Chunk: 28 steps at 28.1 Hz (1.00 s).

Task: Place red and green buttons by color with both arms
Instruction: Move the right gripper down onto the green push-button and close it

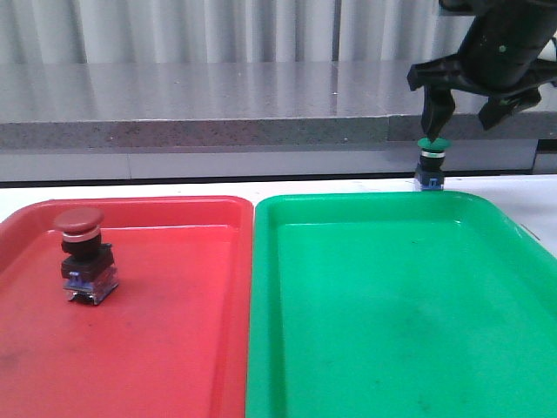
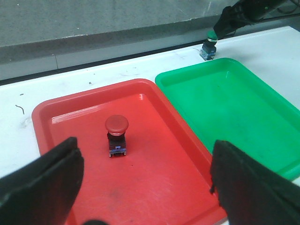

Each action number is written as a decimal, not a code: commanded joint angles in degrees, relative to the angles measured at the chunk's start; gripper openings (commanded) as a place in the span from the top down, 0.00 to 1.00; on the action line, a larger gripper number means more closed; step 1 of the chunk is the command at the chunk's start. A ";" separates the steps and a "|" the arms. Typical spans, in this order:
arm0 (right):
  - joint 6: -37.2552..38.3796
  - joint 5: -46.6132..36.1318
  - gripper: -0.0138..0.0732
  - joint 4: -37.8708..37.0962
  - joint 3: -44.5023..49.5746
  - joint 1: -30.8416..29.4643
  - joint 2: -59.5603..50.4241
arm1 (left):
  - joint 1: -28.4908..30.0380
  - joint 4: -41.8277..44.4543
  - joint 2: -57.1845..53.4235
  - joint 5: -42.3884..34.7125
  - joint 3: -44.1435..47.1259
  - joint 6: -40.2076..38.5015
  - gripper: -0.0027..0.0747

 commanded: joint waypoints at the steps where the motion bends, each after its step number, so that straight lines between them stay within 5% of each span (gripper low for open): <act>1: -0.44 -2.85 0.21 0.69 -4.25 -0.13 -0.04 | -0.40 -0.90 0.58 -3.92 -1.49 -0.41 0.26; 12: -0.44 -3.19 0.22 2.60 -9.77 -0.13 6.64 | -0.40 -0.90 0.58 -3.92 -1.49 -0.41 0.26; 19: -0.44 -3.92 0.46 2.60 -10.06 -0.13 6.89 | -0.40 -0.90 0.58 -3.92 -1.49 -0.41 0.26; 28: -0.44 -2.92 0.48 2.73 -10.30 -0.07 4.30 | -0.40 -0.90 0.58 -3.92 -1.49 -0.41 0.26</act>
